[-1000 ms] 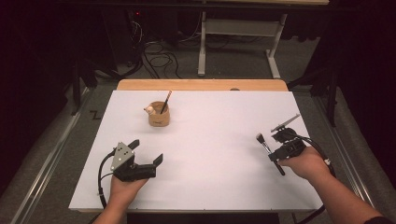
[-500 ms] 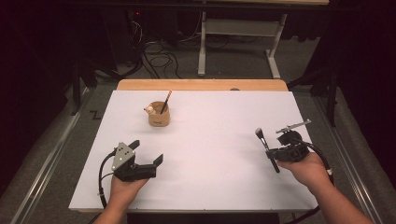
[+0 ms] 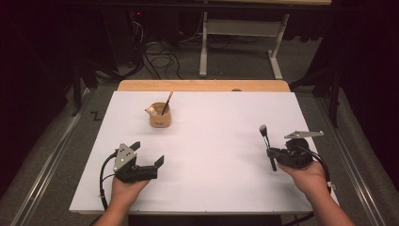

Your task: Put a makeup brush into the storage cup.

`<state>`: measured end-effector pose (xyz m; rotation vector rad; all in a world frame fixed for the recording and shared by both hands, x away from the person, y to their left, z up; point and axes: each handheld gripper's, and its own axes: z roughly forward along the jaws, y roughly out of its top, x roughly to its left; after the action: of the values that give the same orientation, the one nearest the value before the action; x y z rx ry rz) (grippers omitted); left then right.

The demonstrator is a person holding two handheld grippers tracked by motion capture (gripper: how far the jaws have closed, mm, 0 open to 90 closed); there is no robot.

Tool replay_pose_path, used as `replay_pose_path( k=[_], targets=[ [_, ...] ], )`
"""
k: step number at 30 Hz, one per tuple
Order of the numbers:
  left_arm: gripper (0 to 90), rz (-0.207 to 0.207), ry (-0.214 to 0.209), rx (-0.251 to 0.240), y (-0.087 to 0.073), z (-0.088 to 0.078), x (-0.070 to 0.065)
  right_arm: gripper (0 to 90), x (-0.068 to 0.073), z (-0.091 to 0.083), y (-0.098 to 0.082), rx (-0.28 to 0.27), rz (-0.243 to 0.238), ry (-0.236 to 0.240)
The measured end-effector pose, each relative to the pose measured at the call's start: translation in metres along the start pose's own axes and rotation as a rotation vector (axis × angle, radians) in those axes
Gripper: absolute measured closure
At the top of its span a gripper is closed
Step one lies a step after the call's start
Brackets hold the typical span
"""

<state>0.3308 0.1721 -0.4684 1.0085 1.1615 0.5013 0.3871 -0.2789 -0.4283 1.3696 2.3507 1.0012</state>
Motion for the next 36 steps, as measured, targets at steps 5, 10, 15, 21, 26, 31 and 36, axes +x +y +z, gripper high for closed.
replay_pose_path(
  k=[5, 10, 15, 21, 26, 31, 36],
  targets=[
    [0.6, 0.001, 0.004, 0.003, -0.001, 0.001, 0.0, 80.9, -0.003, -0.003, -0.009, -0.072, 0.02, 0.013],
    [0.6, 0.003, 0.009, 0.005, -0.002, 0.001, 0.001, 80.9, -0.005, -0.006, -0.016, -0.134, 0.035, 0.023],
    [0.6, 0.004, 0.013, 0.005, -0.002, 0.001, 0.001, 80.9, -0.011, -0.008, -0.022, -0.21, 0.072, 0.051],
    [0.6, 0.002, 0.015, 0.006, -0.002, 0.001, 0.002, 80.9, -0.013, -0.01, -0.03, -0.28, 0.081, 0.056],
    [0.6, 0.0, 0.017, 0.011, -0.003, 0.002, 0.002, 80.9, -0.013, -0.01, -0.036, -0.324, 0.073, 0.044],
    [0.6, -0.003, 0.017, 0.01, -0.004, 0.002, 0.002, 80.9, -0.013, -0.012, -0.042, -0.374, 0.066, 0.028],
    [0.6, 0.0, 0.014, 0.015, -0.005, 0.003, 0.001, 80.9, -0.011, -0.013, -0.046, -0.41, 0.055, 0.017]
  ],
)
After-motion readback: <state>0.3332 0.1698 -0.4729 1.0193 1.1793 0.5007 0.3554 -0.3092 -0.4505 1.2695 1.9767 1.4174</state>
